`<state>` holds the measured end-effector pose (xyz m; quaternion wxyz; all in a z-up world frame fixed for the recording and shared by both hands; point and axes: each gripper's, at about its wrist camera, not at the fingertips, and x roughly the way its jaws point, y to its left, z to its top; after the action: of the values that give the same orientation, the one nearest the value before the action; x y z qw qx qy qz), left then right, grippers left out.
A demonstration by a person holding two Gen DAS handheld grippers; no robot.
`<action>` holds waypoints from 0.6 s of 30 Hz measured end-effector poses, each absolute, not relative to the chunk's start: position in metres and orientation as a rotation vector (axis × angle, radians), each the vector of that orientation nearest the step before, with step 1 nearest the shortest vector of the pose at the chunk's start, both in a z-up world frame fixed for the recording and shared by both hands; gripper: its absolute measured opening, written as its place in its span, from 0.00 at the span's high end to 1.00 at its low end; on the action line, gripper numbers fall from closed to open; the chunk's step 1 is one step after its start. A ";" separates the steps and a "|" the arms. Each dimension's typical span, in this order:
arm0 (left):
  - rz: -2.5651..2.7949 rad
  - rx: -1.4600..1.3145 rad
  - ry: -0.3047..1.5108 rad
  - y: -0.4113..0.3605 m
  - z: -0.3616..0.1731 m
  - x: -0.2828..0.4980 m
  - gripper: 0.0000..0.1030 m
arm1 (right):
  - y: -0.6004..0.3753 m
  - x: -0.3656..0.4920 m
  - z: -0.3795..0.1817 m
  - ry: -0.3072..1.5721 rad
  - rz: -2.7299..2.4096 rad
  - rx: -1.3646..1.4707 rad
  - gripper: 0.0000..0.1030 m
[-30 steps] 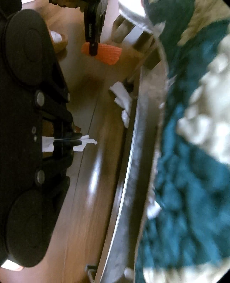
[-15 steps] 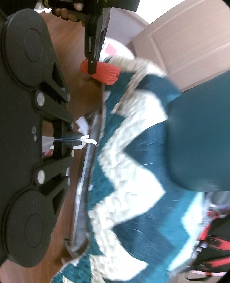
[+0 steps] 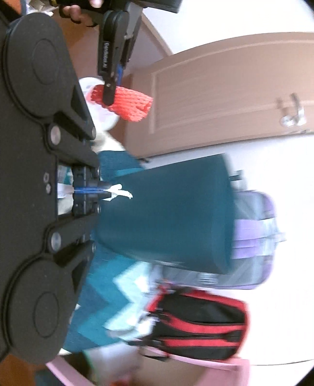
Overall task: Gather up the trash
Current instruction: 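Carry the orange net with left tool while right tool carries the white paper to the wastebasket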
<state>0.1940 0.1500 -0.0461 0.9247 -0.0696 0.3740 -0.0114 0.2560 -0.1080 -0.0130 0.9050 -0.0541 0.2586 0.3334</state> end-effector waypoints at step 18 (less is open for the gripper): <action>-0.061 -0.150 0.563 0.127 0.108 0.262 0.83 | -0.083 0.313 0.144 0.219 0.656 -0.117 0.99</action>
<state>0.2622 0.1275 0.1079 0.9574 -0.0738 0.2774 -0.0299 0.3130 -0.0834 0.1436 0.9391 -0.0573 0.1074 0.3213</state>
